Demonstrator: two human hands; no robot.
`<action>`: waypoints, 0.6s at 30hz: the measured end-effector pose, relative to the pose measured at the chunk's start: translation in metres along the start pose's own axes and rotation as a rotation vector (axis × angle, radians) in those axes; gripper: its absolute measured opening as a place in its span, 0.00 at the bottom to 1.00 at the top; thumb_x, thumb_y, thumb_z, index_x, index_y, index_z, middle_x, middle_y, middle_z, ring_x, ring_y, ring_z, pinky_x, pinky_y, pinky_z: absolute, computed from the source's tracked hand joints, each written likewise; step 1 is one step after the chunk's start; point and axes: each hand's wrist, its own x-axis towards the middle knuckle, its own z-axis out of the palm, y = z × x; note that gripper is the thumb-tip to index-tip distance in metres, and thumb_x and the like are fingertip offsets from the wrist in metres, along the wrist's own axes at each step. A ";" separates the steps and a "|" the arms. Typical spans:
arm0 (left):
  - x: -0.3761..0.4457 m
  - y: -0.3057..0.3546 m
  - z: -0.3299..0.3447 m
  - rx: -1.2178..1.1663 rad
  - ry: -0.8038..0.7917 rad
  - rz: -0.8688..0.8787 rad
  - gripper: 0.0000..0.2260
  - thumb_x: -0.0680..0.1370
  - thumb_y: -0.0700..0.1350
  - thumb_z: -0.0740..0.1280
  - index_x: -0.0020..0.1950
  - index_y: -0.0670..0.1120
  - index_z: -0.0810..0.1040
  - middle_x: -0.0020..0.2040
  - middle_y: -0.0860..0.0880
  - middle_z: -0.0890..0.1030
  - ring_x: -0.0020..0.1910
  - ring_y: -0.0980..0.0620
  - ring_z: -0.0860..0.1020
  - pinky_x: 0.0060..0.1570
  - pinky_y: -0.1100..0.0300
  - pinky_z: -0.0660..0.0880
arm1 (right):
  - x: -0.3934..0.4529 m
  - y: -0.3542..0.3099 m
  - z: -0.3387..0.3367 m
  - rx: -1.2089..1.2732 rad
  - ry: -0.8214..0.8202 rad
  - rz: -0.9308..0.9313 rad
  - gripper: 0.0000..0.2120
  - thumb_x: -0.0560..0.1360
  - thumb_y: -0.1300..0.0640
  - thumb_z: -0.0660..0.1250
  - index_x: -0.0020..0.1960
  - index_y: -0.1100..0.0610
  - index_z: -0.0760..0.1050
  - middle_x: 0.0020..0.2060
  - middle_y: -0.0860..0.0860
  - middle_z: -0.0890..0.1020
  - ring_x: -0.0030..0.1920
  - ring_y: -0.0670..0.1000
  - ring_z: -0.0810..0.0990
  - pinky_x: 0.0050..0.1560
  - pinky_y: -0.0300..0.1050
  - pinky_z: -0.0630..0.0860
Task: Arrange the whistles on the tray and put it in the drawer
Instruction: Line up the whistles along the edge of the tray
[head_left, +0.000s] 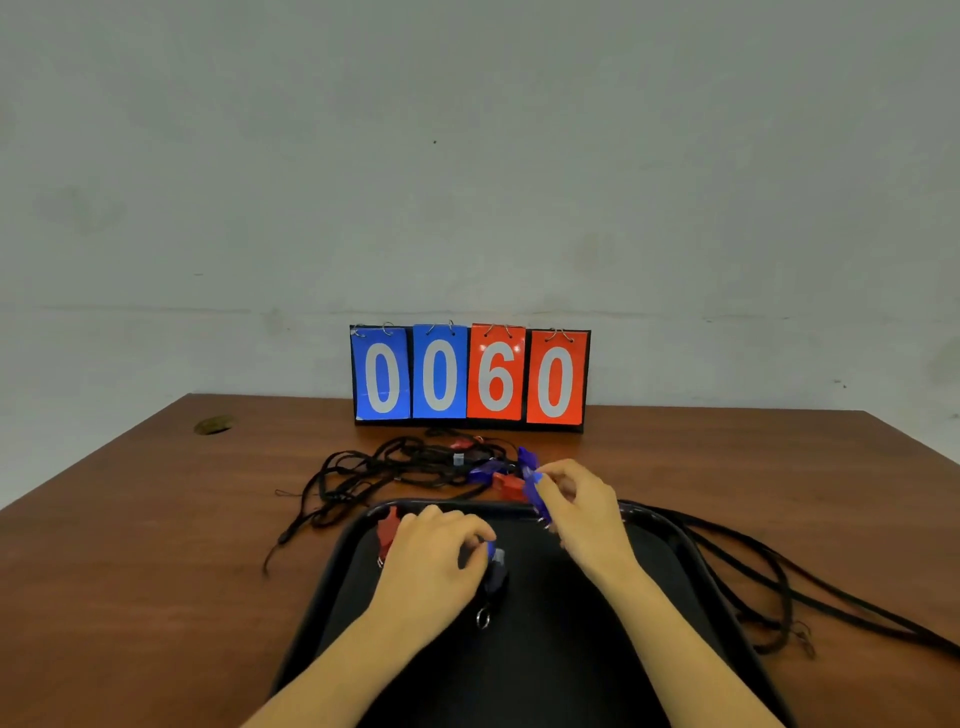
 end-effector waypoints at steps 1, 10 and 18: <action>-0.001 -0.002 -0.001 -0.022 0.019 -0.007 0.09 0.76 0.47 0.62 0.52 0.57 0.78 0.37 0.63 0.73 0.44 0.61 0.67 0.45 0.69 0.61 | -0.002 0.000 0.001 -0.046 -0.022 -0.008 0.06 0.77 0.51 0.62 0.51 0.51 0.75 0.43 0.47 0.80 0.43 0.46 0.79 0.39 0.39 0.76; -0.007 -0.007 -0.009 -0.052 -0.076 0.240 0.13 0.73 0.52 0.58 0.53 0.55 0.79 0.44 0.59 0.79 0.50 0.63 0.65 0.47 0.68 0.61 | -0.006 -0.002 0.003 -0.317 -0.150 0.001 0.05 0.77 0.50 0.61 0.45 0.47 0.75 0.39 0.45 0.80 0.40 0.44 0.78 0.41 0.42 0.74; -0.009 -0.014 -0.006 0.050 -0.212 0.306 0.14 0.74 0.53 0.60 0.57 0.53 0.78 0.57 0.58 0.78 0.61 0.59 0.66 0.57 0.62 0.60 | -0.008 0.000 0.005 -0.370 -0.237 0.023 0.07 0.75 0.46 0.62 0.38 0.45 0.72 0.33 0.45 0.79 0.36 0.44 0.77 0.39 0.44 0.72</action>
